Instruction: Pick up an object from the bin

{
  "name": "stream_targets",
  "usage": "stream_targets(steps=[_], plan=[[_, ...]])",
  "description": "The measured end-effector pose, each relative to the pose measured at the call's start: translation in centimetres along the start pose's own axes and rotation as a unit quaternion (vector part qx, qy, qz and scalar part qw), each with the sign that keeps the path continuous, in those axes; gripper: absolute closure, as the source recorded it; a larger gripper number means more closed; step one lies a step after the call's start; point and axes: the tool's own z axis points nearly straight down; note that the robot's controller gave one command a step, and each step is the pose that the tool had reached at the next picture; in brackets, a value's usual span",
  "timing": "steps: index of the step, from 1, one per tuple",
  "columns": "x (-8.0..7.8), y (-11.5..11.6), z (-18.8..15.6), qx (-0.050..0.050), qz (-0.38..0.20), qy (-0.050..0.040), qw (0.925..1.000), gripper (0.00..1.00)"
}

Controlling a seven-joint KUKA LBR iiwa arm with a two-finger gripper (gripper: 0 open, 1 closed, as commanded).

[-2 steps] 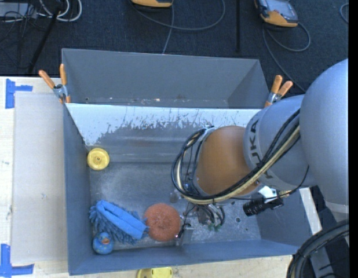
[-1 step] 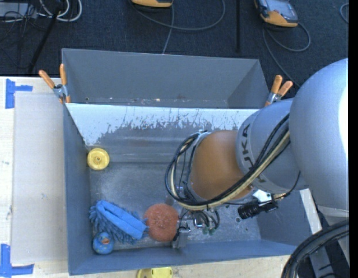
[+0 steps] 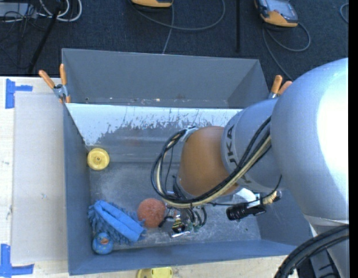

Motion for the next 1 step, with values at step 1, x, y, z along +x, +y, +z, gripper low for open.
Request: stream_targets(steps=[1], plan=[[0.00, 0.00, 0.00, 0.000, 0.000, 0.0000, 1.0000, 1.00]])
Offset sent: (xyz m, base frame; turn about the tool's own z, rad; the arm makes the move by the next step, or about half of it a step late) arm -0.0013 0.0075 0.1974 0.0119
